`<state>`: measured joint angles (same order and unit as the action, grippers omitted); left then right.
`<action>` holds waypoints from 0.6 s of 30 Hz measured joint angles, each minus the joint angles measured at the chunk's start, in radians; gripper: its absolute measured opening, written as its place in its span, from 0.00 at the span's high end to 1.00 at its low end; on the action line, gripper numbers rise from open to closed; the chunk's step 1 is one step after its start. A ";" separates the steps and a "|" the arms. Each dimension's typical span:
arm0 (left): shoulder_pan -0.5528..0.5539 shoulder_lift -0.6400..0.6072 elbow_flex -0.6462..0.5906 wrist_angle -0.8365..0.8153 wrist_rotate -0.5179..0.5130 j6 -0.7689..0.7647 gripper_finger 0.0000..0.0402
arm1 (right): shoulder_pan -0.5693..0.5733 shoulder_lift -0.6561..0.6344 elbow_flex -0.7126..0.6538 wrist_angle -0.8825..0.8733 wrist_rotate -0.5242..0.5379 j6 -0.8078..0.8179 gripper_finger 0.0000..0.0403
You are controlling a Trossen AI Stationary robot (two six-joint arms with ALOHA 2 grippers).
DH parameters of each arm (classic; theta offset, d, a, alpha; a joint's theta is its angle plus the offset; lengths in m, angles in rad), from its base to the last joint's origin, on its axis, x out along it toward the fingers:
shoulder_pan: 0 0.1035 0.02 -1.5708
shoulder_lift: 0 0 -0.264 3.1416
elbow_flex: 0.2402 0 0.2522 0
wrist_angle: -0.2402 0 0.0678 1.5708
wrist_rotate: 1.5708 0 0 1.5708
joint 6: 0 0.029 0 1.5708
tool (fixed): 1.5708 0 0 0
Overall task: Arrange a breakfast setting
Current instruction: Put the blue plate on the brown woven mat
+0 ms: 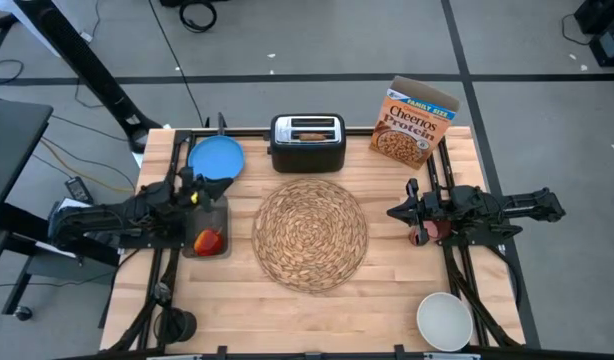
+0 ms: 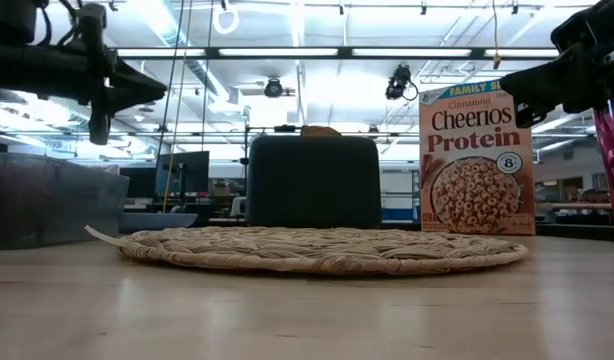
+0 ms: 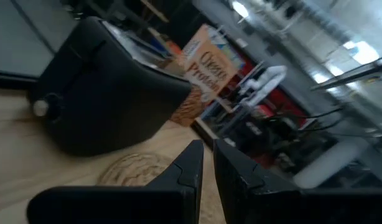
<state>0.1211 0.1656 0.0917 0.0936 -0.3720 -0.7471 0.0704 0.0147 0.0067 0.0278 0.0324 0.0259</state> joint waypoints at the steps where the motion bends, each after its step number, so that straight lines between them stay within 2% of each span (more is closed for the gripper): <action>1: 0.000 0.033 0.014 0.000 -0.011 0.000 0.89 | 0.000 0.000 0.000 0.000 0.000 0.000 0.94; 7: 0.000 0.289 0.158 -0.032 -0.044 0.026 0.89 | -0.002 0.000 0.000 0.074 0.029 -0.094 0.94; 11: 0.033 0.473 0.334 -0.276 -0.056 0.027 0.89 | -0.002 0.000 0.000 0.286 0.070 0.023 0.94; 12: 0.051 0.515 0.380 -0.360 -0.052 0.026 0.88 | -0.002 0.000 0.000 0.336 0.130 0.084 0.94; 14: 0.089 0.597 0.468 -0.490 -0.029 0.044 0.86 | -0.002 0.000 0.001 0.396 0.314 0.237 0.95; 16: 0.130 0.664 0.540 -0.593 0.001 0.059 0.82 | -0.002 0.000 0.012 0.386 0.476 0.396 0.96; 18: 0.177 0.733 0.598 -0.683 0.035 0.076 0.77 | -0.002 0.005 0.033 0.333 0.521 0.496 0.97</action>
<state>0.2986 0.8981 0.6895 -0.5893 -0.3367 -0.6716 0.0685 0.0195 0.0393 0.3608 0.5533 0.5221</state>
